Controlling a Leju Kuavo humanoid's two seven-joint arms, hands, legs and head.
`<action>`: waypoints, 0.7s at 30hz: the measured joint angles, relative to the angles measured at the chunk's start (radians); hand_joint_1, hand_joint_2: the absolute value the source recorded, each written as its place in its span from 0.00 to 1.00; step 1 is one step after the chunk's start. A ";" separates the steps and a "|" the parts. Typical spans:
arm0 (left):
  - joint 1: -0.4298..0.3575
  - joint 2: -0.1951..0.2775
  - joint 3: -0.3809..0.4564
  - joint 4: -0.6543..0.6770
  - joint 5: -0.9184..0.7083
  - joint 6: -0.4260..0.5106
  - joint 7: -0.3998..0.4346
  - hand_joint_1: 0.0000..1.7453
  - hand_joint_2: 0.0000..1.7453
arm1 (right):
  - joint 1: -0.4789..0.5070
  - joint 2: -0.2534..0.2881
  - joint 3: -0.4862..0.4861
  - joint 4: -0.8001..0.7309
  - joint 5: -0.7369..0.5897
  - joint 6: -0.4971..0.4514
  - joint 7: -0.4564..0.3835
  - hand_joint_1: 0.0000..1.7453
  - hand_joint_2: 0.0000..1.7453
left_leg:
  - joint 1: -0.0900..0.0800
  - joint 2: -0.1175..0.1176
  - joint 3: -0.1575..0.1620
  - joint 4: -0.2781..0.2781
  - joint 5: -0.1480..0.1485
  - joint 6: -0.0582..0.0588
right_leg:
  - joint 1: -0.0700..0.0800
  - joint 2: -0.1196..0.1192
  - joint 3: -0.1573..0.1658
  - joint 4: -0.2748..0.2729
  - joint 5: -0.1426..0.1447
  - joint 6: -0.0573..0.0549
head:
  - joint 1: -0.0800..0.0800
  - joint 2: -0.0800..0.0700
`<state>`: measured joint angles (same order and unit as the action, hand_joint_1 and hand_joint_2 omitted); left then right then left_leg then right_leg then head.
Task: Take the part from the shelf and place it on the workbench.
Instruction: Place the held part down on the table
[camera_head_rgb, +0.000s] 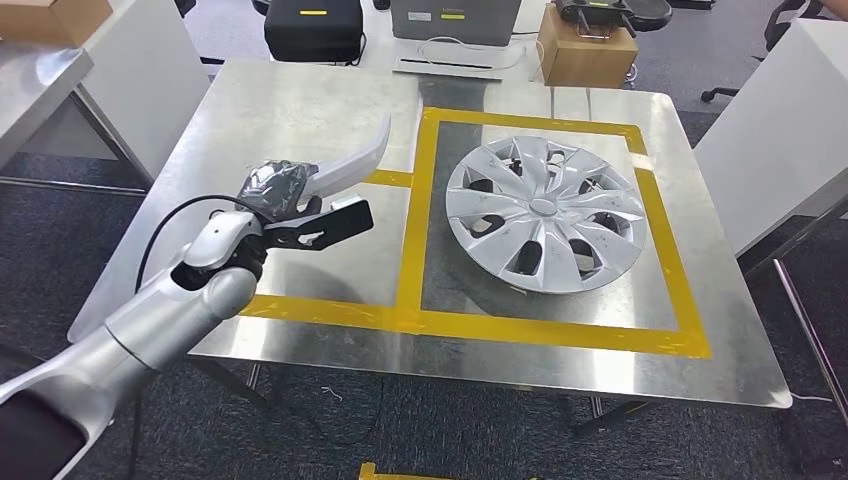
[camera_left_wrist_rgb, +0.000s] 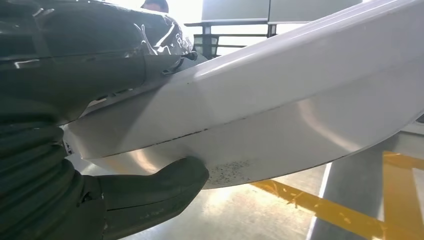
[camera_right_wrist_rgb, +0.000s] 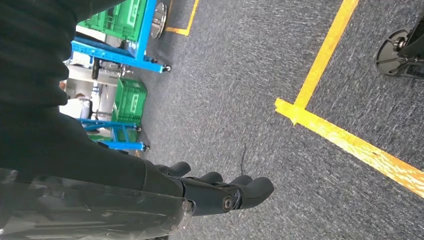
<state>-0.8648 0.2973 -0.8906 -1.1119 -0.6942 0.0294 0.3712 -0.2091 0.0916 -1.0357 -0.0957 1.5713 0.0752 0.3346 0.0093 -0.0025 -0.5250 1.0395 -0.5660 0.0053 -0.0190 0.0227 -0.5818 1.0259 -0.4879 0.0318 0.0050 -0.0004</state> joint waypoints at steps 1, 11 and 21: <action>0.000 0.002 0.000 0.006 0.000 0.000 0.000 1.00 1.00 | 0.000 0.000 0.000 0.000 0.000 0.000 0.000 0.00 1.00 | 0.000 0.000 0.000 0.000 0.000 0.000 | 0.000 0.000 0.000 0.000 0.000 0.000 | 0.000 0.000; 0.000 0.007 0.000 0.046 -0.008 0.016 -0.003 0.00 0.00 | 0.000 0.000 0.000 0.000 0.000 0.000 0.000 0.00 1.00 | 0.000 -0.002 0.000 0.000 0.000 0.000 | 0.000 0.000 0.000 0.000 0.000 0.000 | 0.000 0.000; -0.001 0.007 0.000 0.060 -0.007 0.017 -0.009 0.00 0.00 | 0.000 0.000 0.000 0.000 0.000 0.000 0.000 0.00 1.00 | 0.000 -0.007 0.000 0.000 0.000 0.000 | 0.000 0.000 0.000 0.000 0.000 0.000 | 0.000 0.000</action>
<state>-0.8653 0.3040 -0.8907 -1.0517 -0.7015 0.0460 0.3623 -0.2094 0.0916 -1.0357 -0.0957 1.5713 0.0748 0.3345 0.0093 -0.0096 -0.5250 1.0395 -0.5659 0.0053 -0.0189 0.0223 -0.5816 1.0259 -0.4879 0.0318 0.0050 -0.0004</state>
